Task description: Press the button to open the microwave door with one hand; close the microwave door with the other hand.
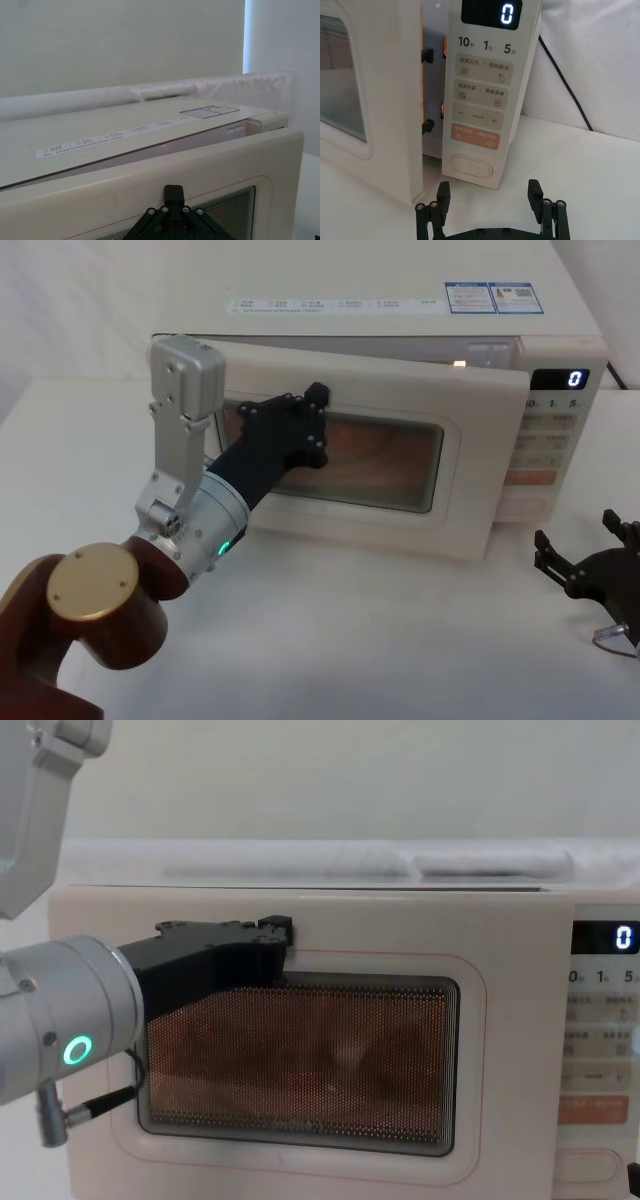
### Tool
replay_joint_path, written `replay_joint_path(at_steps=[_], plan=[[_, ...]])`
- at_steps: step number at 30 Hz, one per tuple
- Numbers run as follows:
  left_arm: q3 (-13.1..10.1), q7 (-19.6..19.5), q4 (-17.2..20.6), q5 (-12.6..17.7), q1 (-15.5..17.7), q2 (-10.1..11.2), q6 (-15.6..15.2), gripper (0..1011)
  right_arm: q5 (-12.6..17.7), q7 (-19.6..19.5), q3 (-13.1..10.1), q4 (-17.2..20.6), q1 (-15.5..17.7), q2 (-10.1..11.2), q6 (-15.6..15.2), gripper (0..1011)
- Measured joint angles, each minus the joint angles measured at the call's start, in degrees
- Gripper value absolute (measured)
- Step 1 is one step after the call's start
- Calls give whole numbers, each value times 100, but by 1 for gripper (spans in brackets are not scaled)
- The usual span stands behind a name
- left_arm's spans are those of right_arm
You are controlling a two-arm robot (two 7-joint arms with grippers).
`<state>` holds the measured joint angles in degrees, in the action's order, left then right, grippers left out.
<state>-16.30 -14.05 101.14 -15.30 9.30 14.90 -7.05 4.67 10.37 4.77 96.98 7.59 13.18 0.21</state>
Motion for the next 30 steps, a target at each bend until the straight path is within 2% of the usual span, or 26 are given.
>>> replay_joint_path(at_steps=[10,30], plan=[[-55,28,-189,-51,166,-118,-89,0,0,0,0,0,0,0,0,1002],[-92,137,-471,8,328,-272,-74,0,0,0,0,0,0,0,0,1002]])
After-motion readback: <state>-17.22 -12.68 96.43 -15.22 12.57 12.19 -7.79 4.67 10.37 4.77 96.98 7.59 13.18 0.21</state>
